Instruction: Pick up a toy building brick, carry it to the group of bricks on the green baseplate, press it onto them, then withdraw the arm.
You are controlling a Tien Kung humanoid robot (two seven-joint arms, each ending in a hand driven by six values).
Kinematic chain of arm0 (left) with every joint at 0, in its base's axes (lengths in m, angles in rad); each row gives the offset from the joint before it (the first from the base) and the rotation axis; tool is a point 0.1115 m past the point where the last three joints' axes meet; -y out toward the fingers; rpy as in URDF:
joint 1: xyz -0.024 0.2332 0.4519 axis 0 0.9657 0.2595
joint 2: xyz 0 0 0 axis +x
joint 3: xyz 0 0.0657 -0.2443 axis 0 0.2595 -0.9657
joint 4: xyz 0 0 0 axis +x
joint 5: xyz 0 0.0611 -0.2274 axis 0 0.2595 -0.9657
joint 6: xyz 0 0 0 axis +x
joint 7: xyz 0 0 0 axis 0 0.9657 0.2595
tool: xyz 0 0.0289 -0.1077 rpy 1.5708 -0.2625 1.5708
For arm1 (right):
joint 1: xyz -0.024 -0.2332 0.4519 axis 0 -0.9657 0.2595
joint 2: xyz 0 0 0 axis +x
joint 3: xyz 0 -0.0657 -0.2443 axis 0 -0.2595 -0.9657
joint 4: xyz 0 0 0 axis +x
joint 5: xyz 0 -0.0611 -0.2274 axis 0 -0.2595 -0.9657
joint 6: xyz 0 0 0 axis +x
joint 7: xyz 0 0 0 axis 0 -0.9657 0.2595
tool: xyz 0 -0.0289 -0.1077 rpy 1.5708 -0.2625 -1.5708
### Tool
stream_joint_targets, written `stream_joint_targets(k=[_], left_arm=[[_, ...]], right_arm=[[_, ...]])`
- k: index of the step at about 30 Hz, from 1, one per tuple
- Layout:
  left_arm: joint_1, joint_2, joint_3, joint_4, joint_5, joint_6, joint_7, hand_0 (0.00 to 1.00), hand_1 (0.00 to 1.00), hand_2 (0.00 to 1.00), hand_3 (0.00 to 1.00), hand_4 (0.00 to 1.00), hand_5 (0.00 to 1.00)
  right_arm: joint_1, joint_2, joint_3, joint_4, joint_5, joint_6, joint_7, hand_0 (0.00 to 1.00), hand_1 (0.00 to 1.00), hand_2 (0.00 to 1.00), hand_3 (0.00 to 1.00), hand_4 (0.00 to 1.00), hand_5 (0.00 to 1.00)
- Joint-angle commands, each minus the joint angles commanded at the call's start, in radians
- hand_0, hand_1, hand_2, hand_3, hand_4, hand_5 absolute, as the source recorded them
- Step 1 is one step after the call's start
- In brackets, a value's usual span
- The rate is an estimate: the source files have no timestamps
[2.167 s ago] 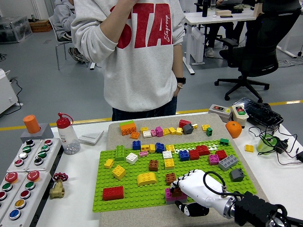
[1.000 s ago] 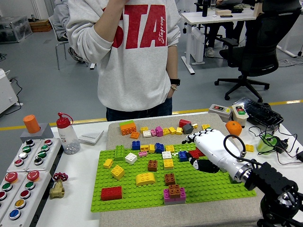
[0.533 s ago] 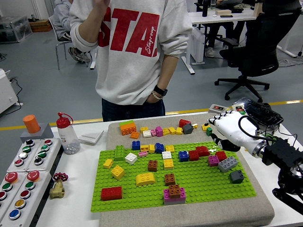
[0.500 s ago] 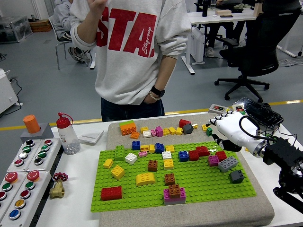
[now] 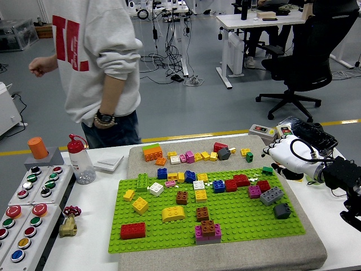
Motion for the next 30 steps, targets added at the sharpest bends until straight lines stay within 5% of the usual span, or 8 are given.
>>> stream_joint_targets(k=[1, 12, 30], left_arm=[[-0.001, 0.000, 0.001, 0.000, -0.001, 0.000, 0.000, 0.631, 0.596, 0.610, 0.409, 0.331, 0.969], [-0.005, 0.000, 0.005, 0.001, -0.008, -0.001, -0.003, 0.631, 0.596, 0.611, 0.411, 0.331, 0.970], [0.003, -0.003, 0.005, -0.001, -0.006, 0.001, 0.001, 0.631, 0.596, 0.610, 0.413, 0.331, 0.971]], right_arm=[[0.008, -0.003, -0.014, -0.003, -0.001, 0.002, 0.003, 0.681, 0.741, 0.757, 0.785, 0.576, 0.038], [0.077, -0.024, -0.172, -0.018, 0.028, 0.042, 0.054, 0.682, 0.716, 0.720, 0.758, 0.610, 0.006], [0.083, 0.026, -0.220, -0.045, 0.084, 0.088, 0.084, 0.682, 0.703, 0.692, 0.741, 0.615, 0.043]])
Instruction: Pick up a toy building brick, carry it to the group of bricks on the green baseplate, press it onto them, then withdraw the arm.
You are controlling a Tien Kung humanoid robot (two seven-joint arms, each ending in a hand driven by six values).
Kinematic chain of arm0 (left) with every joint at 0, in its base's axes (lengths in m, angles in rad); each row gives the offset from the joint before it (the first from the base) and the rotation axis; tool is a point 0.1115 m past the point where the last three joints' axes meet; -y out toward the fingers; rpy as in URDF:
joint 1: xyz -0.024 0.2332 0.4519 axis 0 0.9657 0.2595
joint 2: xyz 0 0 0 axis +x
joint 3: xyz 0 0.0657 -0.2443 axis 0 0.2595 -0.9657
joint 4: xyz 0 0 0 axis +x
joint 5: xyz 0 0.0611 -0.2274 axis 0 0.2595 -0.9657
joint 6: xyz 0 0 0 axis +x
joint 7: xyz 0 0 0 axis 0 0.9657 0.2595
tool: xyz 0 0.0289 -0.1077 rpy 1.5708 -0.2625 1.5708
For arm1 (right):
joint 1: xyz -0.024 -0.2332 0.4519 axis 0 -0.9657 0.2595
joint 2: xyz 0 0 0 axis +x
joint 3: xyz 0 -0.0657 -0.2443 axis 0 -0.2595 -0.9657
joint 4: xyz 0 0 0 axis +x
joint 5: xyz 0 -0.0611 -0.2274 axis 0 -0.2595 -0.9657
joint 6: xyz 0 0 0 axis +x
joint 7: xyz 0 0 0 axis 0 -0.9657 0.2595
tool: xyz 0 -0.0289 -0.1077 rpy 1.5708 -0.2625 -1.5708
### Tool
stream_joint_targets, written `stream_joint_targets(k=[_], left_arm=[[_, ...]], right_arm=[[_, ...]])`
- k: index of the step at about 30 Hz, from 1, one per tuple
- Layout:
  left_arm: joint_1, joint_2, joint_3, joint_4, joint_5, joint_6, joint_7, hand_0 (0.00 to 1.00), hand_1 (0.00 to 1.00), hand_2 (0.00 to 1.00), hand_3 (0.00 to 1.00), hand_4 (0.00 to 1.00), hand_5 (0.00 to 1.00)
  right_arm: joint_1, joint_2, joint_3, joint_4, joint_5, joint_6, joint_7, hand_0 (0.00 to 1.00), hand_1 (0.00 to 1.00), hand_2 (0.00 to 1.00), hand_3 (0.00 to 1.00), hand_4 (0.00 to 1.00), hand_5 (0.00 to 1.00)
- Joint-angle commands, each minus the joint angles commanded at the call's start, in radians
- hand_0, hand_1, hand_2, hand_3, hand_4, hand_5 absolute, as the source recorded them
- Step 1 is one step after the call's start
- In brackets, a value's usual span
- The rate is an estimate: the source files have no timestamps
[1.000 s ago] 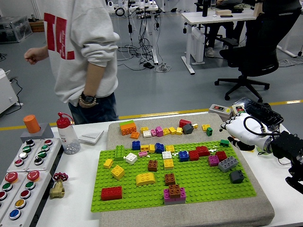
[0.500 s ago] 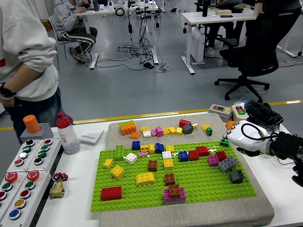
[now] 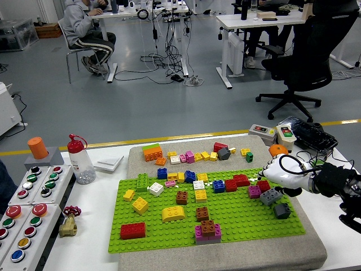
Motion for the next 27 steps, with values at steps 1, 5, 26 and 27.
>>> stream_joint_targets(k=[1, 5, 26, 27], left_arm=[[0.000, 0.000, 0.000, 0.000, 0.000, 0.000, 0.000, 0.631, 0.597, 0.611, 0.414, 0.331, 0.970], [0.002, 0.000, -0.001, 0.000, 0.001, 0.001, 0.001, 0.631, 0.597, 0.611, 0.414, 0.331, 0.970], [0.003, 0.001, 0.000, 0.001, 0.001, 0.000, -0.004, 0.631, 0.597, 0.611, 0.412, 0.330, 0.968], [0.003, 0.001, -0.001, 0.002, 0.002, -0.001, -0.004, 0.631, 0.597, 0.611, 0.412, 0.330, 0.968]], right_arm=[[0.001, 0.001, -0.004, -0.002, -0.003, 0.004, 0.000, 0.684, 0.709, 0.703, 0.752, 0.615, 0.043], [0.007, 0.005, -0.016, -0.005, -0.013, 0.020, -0.002, 0.684, 0.709, 0.703, 0.752, 0.615, 0.043], [-0.113, -0.016, 0.185, 0.093, 0.180, -0.021, -0.015, 0.670, 0.699, 0.697, 0.748, 0.603, 0.075], [-0.125, -0.016, 0.209, 0.103, 0.208, -0.022, -0.018, 0.670, 0.699, 0.697, 0.748, 0.603, 0.075]])
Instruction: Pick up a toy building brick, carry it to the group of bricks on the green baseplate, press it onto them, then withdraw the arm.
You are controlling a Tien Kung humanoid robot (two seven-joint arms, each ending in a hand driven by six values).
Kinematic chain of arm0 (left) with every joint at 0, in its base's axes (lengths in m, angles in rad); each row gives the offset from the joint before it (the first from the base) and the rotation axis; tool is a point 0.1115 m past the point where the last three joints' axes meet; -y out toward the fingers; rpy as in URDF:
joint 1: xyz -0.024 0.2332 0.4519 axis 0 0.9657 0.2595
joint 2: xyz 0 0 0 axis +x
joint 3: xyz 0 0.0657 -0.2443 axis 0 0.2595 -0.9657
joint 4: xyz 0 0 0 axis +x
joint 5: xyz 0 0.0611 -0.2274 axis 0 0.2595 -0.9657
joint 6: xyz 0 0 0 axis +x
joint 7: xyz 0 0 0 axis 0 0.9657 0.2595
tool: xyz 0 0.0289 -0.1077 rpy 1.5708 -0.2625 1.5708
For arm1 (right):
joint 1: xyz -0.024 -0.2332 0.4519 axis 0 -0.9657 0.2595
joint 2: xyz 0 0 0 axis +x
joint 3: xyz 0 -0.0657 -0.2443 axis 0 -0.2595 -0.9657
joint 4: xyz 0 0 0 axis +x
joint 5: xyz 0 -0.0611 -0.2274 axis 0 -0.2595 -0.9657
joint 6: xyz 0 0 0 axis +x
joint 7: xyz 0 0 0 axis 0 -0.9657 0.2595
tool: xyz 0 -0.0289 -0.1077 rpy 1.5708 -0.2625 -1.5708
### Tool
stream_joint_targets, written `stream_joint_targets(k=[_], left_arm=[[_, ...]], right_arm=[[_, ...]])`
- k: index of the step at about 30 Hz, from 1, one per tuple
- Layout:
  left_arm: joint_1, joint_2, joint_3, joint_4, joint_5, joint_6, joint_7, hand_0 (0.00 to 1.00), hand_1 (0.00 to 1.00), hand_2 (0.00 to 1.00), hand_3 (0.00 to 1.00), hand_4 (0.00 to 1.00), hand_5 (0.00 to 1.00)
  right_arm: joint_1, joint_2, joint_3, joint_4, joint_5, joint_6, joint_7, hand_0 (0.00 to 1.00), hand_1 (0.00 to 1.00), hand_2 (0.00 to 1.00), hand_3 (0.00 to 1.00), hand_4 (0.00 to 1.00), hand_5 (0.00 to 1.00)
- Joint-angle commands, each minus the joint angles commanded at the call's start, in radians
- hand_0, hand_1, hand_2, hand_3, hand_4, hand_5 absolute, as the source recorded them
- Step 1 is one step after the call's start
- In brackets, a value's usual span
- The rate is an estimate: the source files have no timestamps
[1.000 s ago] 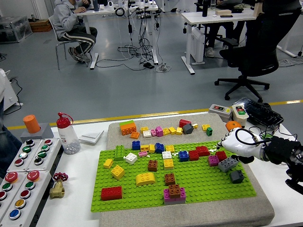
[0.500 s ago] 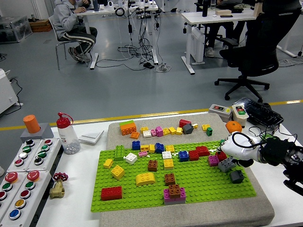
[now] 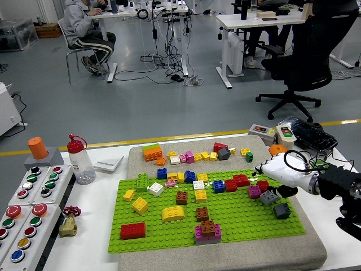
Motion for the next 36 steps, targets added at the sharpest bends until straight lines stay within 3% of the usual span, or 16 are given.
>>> stream_joint_targets(k=[3, 4, 9, 10, 15, 16, 21, 22, 36], left_arm=[[0.001, -0.001, -0.001, 0.000, 0.001, 0.000, 0.000, 0.631, 0.597, 0.611, 0.412, 0.330, 0.968], [0.001, -0.001, -0.001, 0.000, 0.002, 0.000, 0.000, 0.631, 0.597, 0.610, 0.412, 0.330, 0.968], [0.002, -0.001, -0.002, 0.000, 0.002, 0.000, 0.000, 0.631, 0.597, 0.610, 0.412, 0.330, 0.968], [0.002, -0.001, -0.002, 0.001, 0.002, 0.000, 0.000, 0.631, 0.597, 0.611, 0.412, 0.330, 0.968], [0.003, -0.001, -0.002, 0.001, 0.002, -0.001, 0.000, 0.631, 0.597, 0.611, 0.412, 0.330, 0.968], [0.003, -0.001, -0.001, 0.001, 0.003, -0.001, 0.000, 0.631, 0.596, 0.610, 0.411, 0.330, 0.968], [0.004, -0.001, -0.002, 0.001, 0.003, -0.001, 0.000, 0.631, 0.596, 0.610, 0.411, 0.330, 0.968], [0.004, -0.002, -0.002, 0.001, 0.003, -0.001, 0.000, 0.631, 0.596, 0.611, 0.410, 0.331, 0.970], [0.011, -0.002, -0.002, -0.002, 0.013, -0.002, 0.007, 0.631, 0.597, 0.611, 0.412, 0.330, 0.969]], right_arm=[[-0.040, 0.004, 0.064, 0.030, 0.097, 0.005, -0.013, 0.670, 0.699, 0.697, 0.748, 0.603, 0.075], [-0.058, 0.007, 0.089, 0.041, 0.136, 0.013, -0.022, 0.685, 0.715, 0.737, 0.764, 0.560, 0.167], [-0.135, 0.020, 0.212, 0.081, 0.326, 0.045, -0.077, 0.685, 0.715, 0.737, 0.764, 0.560, 0.167], [-0.148, 0.023, 0.239, 0.086, 0.365, 0.049, -0.088, 0.705, 0.737, 0.779, 0.773, 0.522, 0.329], [-0.206, 0.041, 0.371, 0.093, 0.556, 0.070, -0.138, 0.705, 0.737, 0.779, 0.773, 0.522, 0.329], [-0.216, 0.044, 0.399, 0.093, 0.597, 0.076, -0.145, 0.735, 0.761, 0.782, 0.782, 0.521, 0.374], [-0.249, 0.050, 0.510, 0.091, 0.786, 0.102, -0.149, 0.735, 0.761, 0.782, 0.782, 0.521, 0.374], [-0.253, 0.050, 0.526, 0.090, 0.822, 0.105, -0.147, 0.755, 0.765, 0.791, 0.793, 0.529, 0.427], [-0.286, 0.057, 0.587, 0.071, 1.335, 0.121, -0.124, 0.761, 0.768, 0.799, 0.800, 0.547, 0.424]])
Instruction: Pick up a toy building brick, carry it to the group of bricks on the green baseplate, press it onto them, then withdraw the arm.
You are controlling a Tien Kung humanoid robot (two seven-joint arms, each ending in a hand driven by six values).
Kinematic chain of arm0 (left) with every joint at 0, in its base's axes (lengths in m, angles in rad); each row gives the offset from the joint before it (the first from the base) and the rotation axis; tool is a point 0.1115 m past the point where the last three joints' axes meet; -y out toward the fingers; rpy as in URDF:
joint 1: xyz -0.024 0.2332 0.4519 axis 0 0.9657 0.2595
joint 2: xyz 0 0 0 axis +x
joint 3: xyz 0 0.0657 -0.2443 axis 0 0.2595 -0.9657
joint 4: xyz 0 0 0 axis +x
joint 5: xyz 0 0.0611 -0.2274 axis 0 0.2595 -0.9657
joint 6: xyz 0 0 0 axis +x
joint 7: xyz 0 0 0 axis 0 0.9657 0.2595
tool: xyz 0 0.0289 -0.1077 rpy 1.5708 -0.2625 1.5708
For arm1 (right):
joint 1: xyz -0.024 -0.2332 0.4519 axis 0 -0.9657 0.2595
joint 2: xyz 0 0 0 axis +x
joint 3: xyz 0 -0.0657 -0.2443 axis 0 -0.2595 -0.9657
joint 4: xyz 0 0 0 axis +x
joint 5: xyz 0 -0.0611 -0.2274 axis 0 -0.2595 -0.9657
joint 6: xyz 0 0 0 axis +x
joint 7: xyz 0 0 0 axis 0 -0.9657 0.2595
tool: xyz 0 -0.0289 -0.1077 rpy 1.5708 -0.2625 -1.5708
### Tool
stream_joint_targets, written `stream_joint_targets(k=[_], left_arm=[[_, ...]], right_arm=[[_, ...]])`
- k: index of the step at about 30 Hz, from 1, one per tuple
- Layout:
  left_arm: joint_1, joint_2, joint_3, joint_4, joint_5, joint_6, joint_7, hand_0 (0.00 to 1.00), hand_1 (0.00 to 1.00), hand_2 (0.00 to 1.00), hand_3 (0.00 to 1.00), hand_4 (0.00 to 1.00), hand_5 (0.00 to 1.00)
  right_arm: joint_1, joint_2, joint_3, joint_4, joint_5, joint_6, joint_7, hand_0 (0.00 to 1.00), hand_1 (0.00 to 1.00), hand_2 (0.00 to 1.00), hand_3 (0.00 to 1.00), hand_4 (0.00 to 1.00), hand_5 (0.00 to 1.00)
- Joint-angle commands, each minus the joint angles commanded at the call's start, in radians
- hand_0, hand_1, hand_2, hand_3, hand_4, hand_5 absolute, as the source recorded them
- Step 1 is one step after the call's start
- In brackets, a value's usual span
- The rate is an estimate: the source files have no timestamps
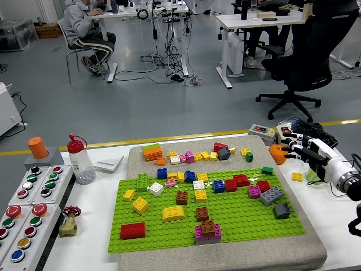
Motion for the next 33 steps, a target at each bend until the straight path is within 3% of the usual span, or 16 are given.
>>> stream_joint_targets(k=[8, 16, 33], left_arm=[[0.003, 0.001, -0.005, -0.001, 0.014, -0.003, 0.004, 0.631, 0.598, 0.611, 0.413, 0.330, 0.967], [0.004, 0.003, -0.005, -0.001, 0.015, -0.005, 0.004, 0.631, 0.597, 0.611, 0.413, 0.331, 0.968], [-0.001, 0.003, -0.003, -0.001, 0.010, -0.004, 0.002, 0.632, 0.597, 0.610, 0.413, 0.333, 0.970]], right_arm=[[-0.006, 0.004, -0.001, -0.008, 0.279, 0.003, -0.002, 0.766, 0.776, 0.798, 0.798, 0.554, 0.422], [-0.011, 0.003, 0.001, -0.009, 0.460, -0.010, 0.004, 0.763, 0.759, 0.791, 0.808, 0.558, 0.422], [-0.015, 0.004, 0.012, -0.010, 0.507, -0.013, 0.014, 0.765, 0.765, 0.791, 0.801, 0.560, 0.417]])
